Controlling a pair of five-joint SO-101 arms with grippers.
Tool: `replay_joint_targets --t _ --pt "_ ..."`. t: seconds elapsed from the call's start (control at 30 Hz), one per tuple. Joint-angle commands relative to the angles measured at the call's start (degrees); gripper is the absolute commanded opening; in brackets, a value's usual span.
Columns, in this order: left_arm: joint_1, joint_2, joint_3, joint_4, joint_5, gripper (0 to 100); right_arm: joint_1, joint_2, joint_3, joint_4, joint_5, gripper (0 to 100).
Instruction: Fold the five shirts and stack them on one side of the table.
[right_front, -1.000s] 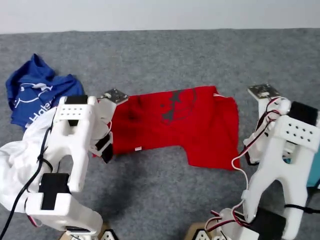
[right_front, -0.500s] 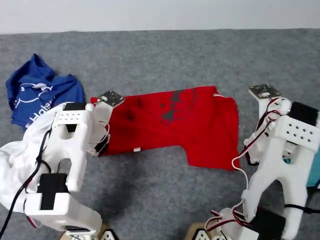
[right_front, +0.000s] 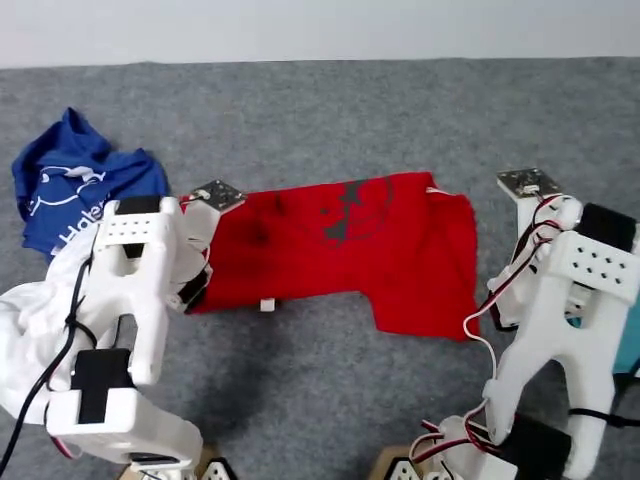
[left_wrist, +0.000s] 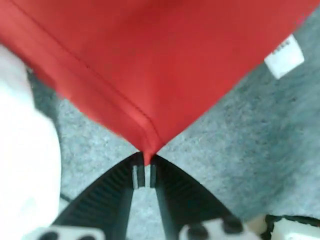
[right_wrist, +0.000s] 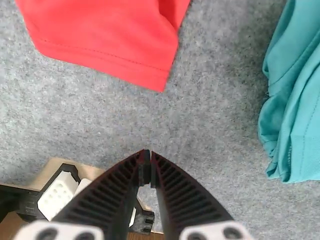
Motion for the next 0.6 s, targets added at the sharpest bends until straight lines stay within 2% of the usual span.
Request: replay_joint_targets --t 0.0,0.13,0.3,0.47,0.57 --pt "-2.73 -2.02 -1.71 1.05 -2.55 0 0.48 -3.47 -0.26 2.15 0.53 0.9" --pt "-4.66 -2.02 -0.4 0.79 -4.48 0 0.31 -5.76 -0.26 1.98 0.53 0.9" --pt "-3.16 -2.02 -0.04 0.79 -4.31 2 0.31 -6.37 -0.26 1.98 0.53 0.9" --pt "-2.99 -2.64 -0.04 1.05 -2.11 15 0.31 -6.55 -0.26 2.07 0.53 0.9" --pt "-2.81 -2.73 -0.31 1.05 -1.49 17 0.31 -6.55 -0.26 2.07 0.53 0.9"
